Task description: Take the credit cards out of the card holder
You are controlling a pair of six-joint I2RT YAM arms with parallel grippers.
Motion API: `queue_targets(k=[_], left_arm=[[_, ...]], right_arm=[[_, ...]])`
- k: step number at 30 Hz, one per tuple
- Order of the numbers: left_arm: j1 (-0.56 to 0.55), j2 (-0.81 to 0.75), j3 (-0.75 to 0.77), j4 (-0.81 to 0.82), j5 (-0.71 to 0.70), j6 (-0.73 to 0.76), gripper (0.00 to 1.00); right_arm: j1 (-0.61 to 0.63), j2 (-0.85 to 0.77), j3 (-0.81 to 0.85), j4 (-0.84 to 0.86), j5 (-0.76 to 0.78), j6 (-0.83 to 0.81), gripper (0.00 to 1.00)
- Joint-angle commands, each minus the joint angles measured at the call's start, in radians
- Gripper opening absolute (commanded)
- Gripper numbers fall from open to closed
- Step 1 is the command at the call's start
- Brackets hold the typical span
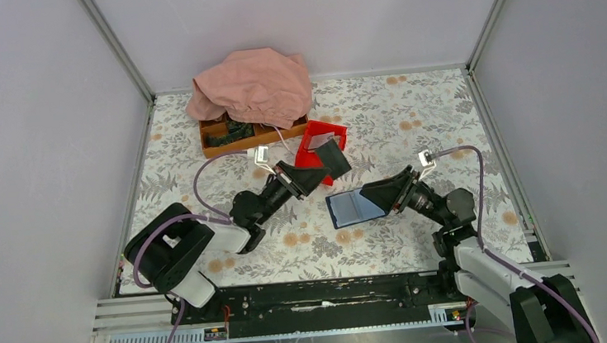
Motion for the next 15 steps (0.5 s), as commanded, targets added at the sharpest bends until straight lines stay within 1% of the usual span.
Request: queue_targets(k=[1,7,13,15], left_arm=[[-0.029,-0.009,0.030,0.074,-0.099,0.012,0.00],[-0.082,-0.004,0.062,0.074,-0.148,0.032,0.00],[-0.108,0.019,0.104,0.075,-0.144,0.035,0.00],[-0.115,0.023,0.108,0.075,-0.146,0.037,0.00]], right_arm=[[0.003,0.057,0.070,0.256,-0.031,0.079,0.56],[0.014,0.159,0.116,0.332,-0.003,0.073,0.54],[0.014,0.236,0.170,0.370,-0.006,0.072,0.52],[0.015,0.256,0.186,0.374,-0.005,0.075,0.50]])
